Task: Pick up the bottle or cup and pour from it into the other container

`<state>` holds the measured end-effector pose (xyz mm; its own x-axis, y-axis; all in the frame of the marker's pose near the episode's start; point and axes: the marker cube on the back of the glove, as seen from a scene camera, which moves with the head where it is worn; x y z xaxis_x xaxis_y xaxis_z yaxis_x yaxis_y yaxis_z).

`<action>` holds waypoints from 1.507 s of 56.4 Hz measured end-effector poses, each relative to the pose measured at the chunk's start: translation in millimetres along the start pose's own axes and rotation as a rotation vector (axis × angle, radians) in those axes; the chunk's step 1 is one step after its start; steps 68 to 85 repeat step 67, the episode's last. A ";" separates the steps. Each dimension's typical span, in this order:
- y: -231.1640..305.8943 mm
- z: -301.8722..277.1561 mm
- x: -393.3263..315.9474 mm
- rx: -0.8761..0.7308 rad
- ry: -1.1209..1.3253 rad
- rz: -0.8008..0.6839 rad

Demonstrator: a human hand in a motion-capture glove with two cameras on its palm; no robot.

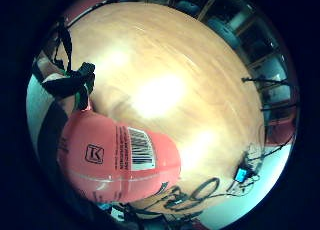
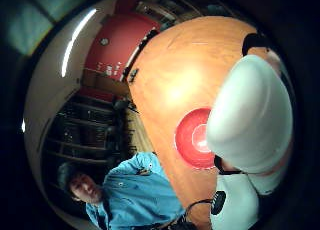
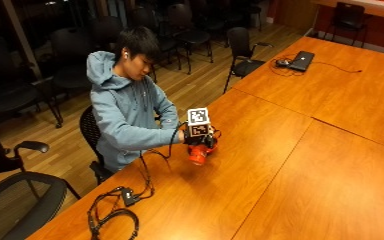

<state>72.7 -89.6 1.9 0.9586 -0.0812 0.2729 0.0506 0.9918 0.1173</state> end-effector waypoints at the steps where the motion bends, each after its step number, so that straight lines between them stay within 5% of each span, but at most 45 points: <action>1: -0.4 -0.8 0.7 -0.015 0.019 -0.005; 6: -3.2 -27.0 8.7 -0.069 0.097 -0.014; 24: -17.5 30.1 -49.8 -0.196 0.761 -0.016; 29: -14.0 39.2 -66.0 -0.271 0.839 -0.155; 34: -21.5 59.2 -90.3 -0.240 0.889 -0.074; 43: -19.8 71.6 -104.1 -0.294 1.105 -0.238; 85: -14.1 51.6 -96.2 -0.235 1.067 -0.300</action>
